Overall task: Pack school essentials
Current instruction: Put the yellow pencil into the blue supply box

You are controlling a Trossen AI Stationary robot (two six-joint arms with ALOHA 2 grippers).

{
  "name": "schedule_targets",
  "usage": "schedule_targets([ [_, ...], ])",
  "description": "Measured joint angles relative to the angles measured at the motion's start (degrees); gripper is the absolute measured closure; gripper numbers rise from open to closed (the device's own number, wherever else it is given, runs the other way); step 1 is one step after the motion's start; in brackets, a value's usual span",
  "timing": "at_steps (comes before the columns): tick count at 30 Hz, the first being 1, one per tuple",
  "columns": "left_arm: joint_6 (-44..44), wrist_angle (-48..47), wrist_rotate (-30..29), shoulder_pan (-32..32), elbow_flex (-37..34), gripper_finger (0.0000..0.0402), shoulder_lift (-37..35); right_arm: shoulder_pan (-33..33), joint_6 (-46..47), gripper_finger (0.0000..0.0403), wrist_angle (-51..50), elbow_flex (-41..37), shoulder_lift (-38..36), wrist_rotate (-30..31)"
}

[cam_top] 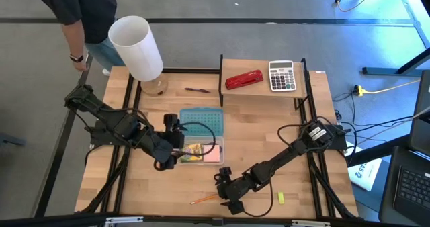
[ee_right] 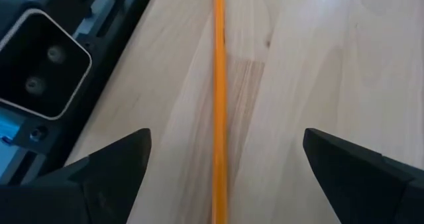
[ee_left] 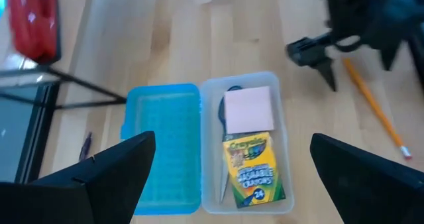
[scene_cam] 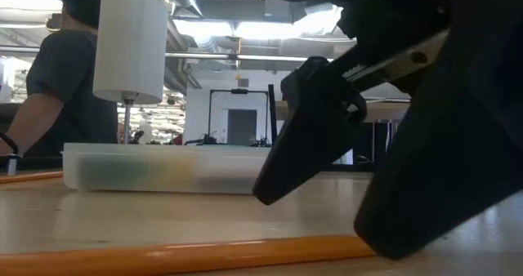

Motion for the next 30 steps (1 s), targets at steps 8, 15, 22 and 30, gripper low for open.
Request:
schedule_targets([
  [8, 6.28, 4.08, 8.2, -3.19, 0.0, 0.0005, 0.0, 0.0, 0.44, 0.0007, 0.12, 0.04, 0.66, 1.49],
  [15, 4.39, 4.54, 15.65, -4.08, 0.0, 0.0005, 0.0, 0.0, 0.37, 0.0016, -0.13, 0.04, 1.18, 1.51],
  [22, 4.2, 4.74, 14.99, -4.53, 0.0, 0.0005, 0.0, 0.0, 0.44, 0.0074, -0.02, 0.04, 1.57, 2.15],
  [30, 3.94, 6.19, 17.64, -4.89, 0.0, 0.0005, 0.0, 0.04, 0.33, 0.0156, 0.07, 0.04, 1.62, 2.81],
])
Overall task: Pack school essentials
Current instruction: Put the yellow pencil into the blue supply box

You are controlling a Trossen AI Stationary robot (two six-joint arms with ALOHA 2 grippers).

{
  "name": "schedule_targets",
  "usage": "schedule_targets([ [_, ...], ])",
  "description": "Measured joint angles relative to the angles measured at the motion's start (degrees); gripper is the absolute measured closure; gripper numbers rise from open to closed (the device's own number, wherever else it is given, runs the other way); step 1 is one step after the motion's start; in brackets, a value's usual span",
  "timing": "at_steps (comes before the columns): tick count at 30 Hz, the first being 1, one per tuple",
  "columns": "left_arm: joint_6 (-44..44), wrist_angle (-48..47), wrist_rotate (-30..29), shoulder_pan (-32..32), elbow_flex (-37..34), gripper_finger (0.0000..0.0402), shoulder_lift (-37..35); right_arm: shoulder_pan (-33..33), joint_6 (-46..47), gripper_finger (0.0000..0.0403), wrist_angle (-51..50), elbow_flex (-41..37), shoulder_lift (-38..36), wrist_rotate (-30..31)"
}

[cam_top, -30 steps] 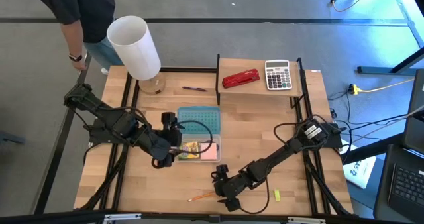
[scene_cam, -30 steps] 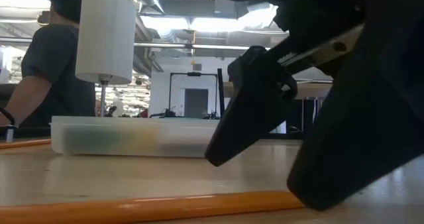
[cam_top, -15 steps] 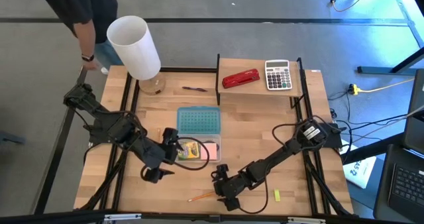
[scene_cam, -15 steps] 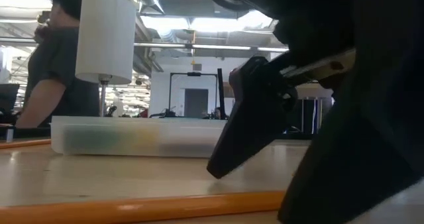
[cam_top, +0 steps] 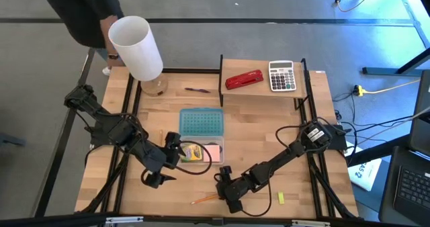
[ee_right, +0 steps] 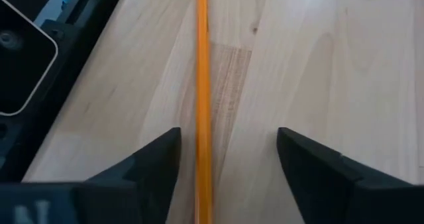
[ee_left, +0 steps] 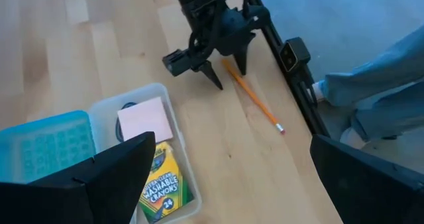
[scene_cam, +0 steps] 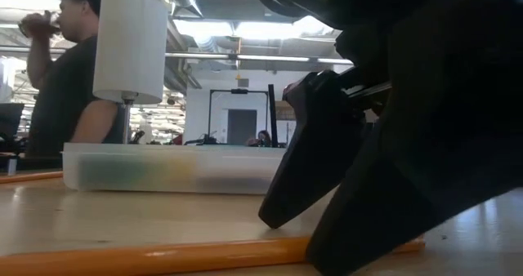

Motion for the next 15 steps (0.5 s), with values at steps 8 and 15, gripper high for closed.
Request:
schedule_targets([
  [8, 0.0, -0.04, 0.07, -0.29, 0.0, 0.0005, 0.0, 0.0, 0.09, 0.0236, -0.03, 0.0, 0.0, 0.11],
  [15, 0.02, -0.11, 0.05, -0.27, 0.0, 0.0005, 0.0, 0.0, 0.19, 0.0282, -0.07, 0.0, 0.0, 0.14],
])
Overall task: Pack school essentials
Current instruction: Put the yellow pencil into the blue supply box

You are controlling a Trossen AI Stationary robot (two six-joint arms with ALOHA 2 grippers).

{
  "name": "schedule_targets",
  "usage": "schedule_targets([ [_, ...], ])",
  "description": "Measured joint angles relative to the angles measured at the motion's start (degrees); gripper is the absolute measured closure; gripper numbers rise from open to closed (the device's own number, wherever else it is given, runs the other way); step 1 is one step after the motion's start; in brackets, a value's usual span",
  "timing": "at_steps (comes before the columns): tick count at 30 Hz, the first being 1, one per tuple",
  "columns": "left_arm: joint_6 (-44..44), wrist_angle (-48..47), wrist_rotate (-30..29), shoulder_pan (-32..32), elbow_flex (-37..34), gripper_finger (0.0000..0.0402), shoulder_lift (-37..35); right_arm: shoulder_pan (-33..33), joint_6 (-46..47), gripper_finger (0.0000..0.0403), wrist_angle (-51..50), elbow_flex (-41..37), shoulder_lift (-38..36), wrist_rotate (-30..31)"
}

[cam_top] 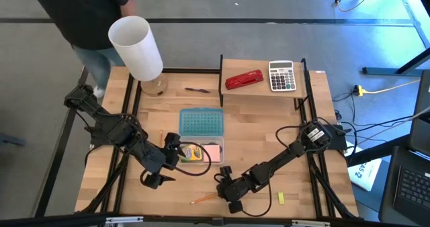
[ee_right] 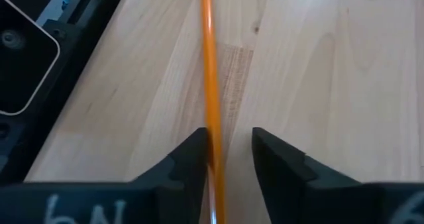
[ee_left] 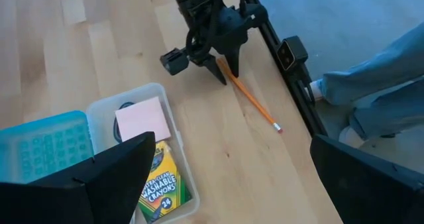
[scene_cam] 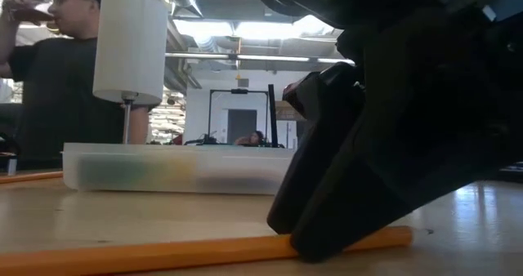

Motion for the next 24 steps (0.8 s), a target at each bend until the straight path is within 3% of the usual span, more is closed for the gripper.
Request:
schedule_targets([
  [24, -0.07, -0.02, 0.02, -0.37, 0.0, 0.0005, 0.0, 0.0, -0.11, 0.0372, -0.07, 0.0, 0.02, 0.02],
])
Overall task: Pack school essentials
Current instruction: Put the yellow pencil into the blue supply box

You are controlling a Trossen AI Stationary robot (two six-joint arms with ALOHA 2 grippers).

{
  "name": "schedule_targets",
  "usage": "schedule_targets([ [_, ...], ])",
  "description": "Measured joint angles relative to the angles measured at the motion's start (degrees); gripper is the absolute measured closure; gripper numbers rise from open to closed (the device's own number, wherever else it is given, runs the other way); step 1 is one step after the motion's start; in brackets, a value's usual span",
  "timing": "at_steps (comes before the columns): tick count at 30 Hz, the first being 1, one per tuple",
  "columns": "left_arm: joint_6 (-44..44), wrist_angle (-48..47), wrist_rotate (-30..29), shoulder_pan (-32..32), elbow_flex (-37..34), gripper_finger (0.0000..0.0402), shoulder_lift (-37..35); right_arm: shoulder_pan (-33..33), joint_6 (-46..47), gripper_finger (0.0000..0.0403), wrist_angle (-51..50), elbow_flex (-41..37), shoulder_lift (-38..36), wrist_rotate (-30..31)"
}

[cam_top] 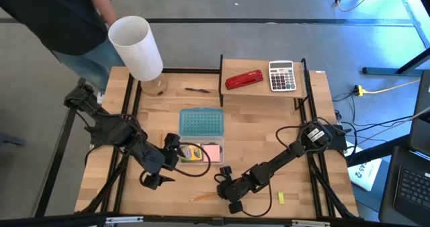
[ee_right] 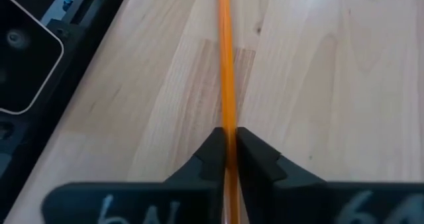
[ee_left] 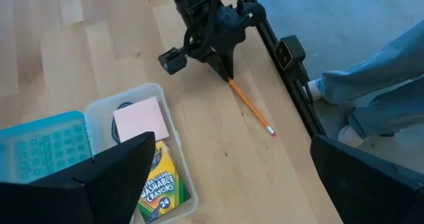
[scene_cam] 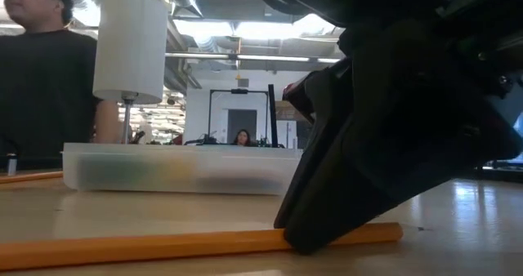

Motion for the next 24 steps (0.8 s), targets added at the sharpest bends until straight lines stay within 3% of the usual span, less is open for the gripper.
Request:
schedule_targets([
  [12, 0.02, 0.0, -0.02, 0.0, 0.0, 0.0005, 0.0, -0.02, 4.51, 0.0399, 0.27, 0.36, -0.24, -0.31],
  [24, 0.03, -0.04, -0.02, 0.0, 0.0, 0.0005, 0.0, -0.04, 4.35, 0.0398, -0.36, 1.36, -0.53, -0.44],
])
